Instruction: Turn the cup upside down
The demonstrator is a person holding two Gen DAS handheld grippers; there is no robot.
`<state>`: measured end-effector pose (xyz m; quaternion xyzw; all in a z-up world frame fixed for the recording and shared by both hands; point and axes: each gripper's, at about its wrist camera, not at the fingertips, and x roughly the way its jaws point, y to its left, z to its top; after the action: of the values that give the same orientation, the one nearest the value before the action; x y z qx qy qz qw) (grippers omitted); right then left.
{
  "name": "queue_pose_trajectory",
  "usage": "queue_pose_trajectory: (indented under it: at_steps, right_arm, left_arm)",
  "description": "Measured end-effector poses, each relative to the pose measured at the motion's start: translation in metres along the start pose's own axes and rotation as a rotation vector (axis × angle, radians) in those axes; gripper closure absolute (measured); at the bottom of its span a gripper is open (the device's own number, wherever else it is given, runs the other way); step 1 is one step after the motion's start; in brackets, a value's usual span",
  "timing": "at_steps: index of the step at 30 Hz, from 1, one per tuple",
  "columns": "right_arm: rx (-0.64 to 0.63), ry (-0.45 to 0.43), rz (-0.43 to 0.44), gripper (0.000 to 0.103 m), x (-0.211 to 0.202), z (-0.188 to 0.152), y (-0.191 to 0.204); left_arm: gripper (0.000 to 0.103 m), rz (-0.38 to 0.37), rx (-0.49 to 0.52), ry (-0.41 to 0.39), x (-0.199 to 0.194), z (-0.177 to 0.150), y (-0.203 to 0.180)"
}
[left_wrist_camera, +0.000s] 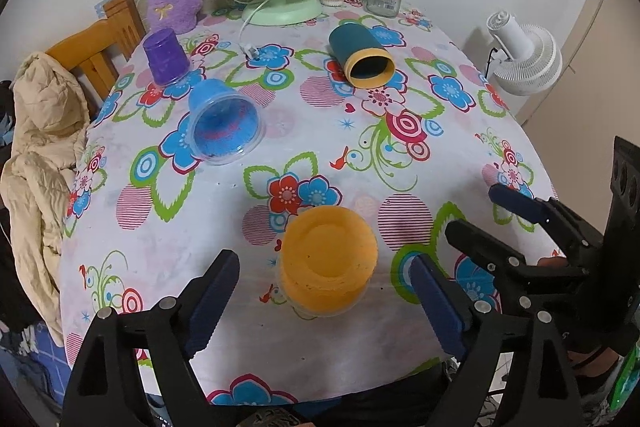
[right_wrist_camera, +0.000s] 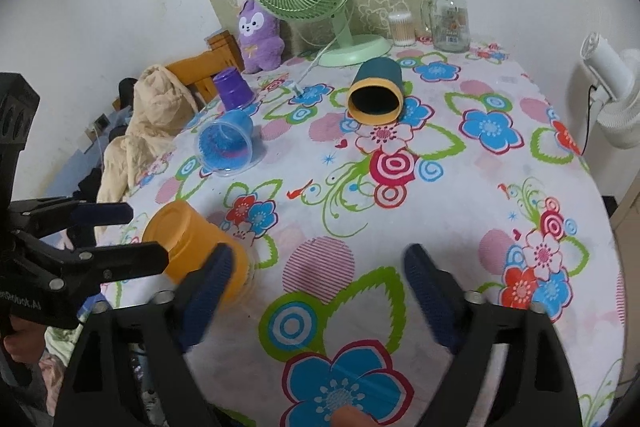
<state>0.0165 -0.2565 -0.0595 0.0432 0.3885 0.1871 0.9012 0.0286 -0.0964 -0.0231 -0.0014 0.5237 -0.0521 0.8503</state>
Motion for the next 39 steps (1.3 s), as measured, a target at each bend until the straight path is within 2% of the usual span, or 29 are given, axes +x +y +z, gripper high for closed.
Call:
queue_pose_trajectory:
  at_steps: [13, 21, 27, 39]
  right_arm:
    - [-0.081, -0.033, -0.046, 0.007, -0.007, 0.019, 0.032]
    - [-0.112, -0.059, -0.045, 0.007, -0.015, 0.029, 0.048]
    - [-0.122, -0.074, -0.055, 0.007, -0.021, 0.036, 0.058]
    - [-0.143, -0.108, -0.097, 0.007, -0.035, 0.049, 0.072]
  left_arm:
    - [0.01, -0.05, -0.075, -0.071, -0.015, -0.01, 0.025]
    - [0.009, -0.075, -0.118, -0.117, -0.027, -0.013, 0.042]
    - [0.008, -0.101, -0.164, -0.175, -0.036, -0.016, 0.053]
    - [0.007, -0.09, -0.173, -0.286, -0.05, -0.023, 0.058]
